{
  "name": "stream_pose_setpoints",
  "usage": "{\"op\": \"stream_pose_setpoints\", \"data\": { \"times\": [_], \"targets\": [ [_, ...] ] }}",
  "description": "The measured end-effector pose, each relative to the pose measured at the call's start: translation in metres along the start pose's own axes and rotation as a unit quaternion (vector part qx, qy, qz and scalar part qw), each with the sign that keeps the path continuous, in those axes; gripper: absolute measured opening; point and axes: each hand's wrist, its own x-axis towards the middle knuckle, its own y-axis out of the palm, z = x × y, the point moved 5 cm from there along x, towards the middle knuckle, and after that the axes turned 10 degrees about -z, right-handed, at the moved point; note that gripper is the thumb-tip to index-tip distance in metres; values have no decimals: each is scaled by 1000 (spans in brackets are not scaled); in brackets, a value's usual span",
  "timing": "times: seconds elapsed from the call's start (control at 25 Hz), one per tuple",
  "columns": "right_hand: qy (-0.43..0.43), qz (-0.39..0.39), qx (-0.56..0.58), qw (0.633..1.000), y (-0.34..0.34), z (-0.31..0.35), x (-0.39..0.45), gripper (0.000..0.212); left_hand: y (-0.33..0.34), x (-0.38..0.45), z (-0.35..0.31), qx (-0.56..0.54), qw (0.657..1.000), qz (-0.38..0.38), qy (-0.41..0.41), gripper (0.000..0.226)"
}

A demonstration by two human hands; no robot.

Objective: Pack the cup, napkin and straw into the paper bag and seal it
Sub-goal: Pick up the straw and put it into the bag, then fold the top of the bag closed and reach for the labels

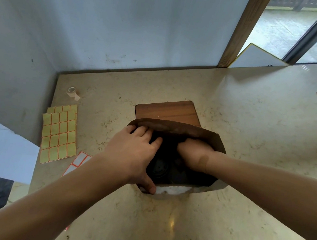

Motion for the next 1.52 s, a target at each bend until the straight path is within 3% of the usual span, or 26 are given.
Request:
{"op": "stream_pose_setpoints", "data": {
  "times": [0.2,0.4,0.76,0.88,1.0,1.12,1.24,1.36,1.52],
  "targets": [
    [-33,-50,-1,998,-38,-4,-28,27,-5,1,1,-12,999,-21,25,118],
    [-78,-167,9,983,-70,-16,-59,41,-13,0,5,-25,998,-55,14,102],
    [-147,-354,114,916,-71,-39,-96,23,-20,-7,11,-92,988,-117,-38,60],
    [-150,-422,133,884,-71,-47,-102,31,-26,-17,10,-135,975,-163,-70,54],
    [-136,-397,153,895,-61,-61,-98,55,-19,-35,20,-234,941,-203,-137,66],
    [-127,-290,193,929,-45,-68,-92,79,-1,-50,25,-308,922,-151,-177,93],
    [-133,-247,216,935,-33,-69,-91,94,15,-56,24,-334,919,-111,-178,113],
    [-132,-256,263,921,-28,-68,-93,92,20,-57,27,-360,908,-135,-165,115],
    [-105,-295,312,897,-30,-67,-94,66,21,-51,29,-393,882,-201,-166,96]
  ]
}}
